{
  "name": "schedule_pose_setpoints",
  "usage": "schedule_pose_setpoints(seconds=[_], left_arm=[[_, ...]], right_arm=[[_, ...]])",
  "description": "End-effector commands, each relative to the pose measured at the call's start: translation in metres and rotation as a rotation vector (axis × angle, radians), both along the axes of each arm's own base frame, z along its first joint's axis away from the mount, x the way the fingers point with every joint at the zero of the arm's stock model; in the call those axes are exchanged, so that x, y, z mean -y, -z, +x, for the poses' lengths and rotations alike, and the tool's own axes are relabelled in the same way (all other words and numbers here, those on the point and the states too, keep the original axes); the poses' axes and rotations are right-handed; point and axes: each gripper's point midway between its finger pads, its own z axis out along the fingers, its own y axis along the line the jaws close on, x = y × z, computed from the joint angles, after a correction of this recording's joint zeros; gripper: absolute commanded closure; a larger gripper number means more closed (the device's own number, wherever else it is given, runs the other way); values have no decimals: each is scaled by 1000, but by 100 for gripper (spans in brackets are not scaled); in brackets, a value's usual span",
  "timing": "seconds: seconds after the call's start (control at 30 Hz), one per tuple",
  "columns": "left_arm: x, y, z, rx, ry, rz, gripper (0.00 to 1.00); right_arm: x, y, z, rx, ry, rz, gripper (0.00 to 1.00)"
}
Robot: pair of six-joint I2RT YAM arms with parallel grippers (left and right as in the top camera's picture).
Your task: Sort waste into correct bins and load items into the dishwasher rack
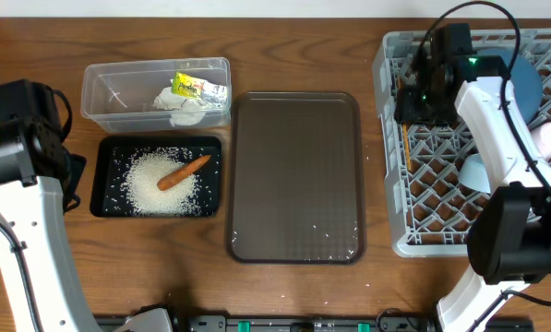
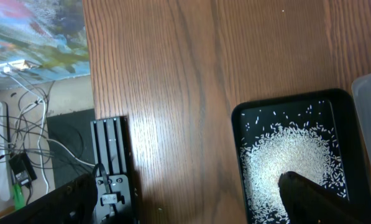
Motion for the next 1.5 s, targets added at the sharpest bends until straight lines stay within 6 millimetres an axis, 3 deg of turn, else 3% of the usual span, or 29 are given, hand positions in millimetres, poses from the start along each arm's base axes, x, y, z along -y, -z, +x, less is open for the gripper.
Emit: schedule_pose_setpoints(seconds=[0.0, 0.13, 0.27, 0.4, 0.53, 0.7, 0.73, 0.77, 0.8, 0.93, 1.07, 1.47], left_arm=[[1, 0, -19, -84, -4, -1, 5], [1, 0, -19, -84, -4, -2, 5], [1, 0, -19, -84, -4, -2, 5], [1, 0, -19, -84, -4, -1, 5], [1, 0, -19, -84, -4, -1, 5], [1, 0, -19, -85, -3, -1, 5], [1, 0, -19, -84, -4, -1, 4], [1, 0, -19, -84, -4, -1, 5], [1, 0, -19, -84, -4, -2, 5], [1, 0, -19, -84, -4, -2, 5], [1, 0, -19, -84, -4, -1, 4], [1, 0, -19, -84, -4, -1, 5]], right_arm=[[0, -48, -2, 79, 80, 35, 51], [-10, -87, -35, 96, 78, 49, 52], [-15, -125, -86, 93, 96, 58, 47], [-23, -148, -131, 107, 85, 73, 46], [-27, -157, -174, 153, 83, 63, 46], [-22, -145, -228, 225, 125, 63, 46], [-19, -143, -236, 241, 145, 69, 43], [-15, -139, -245, 258, 171, 84, 9], [-13, -136, -252, 267, 191, 98, 1], [-5, -129, -275, 311, 230, 138, 1], [-1, -133, -286, 367, 230, 171, 1], [1, -135, -290, 384, 230, 180, 1]])
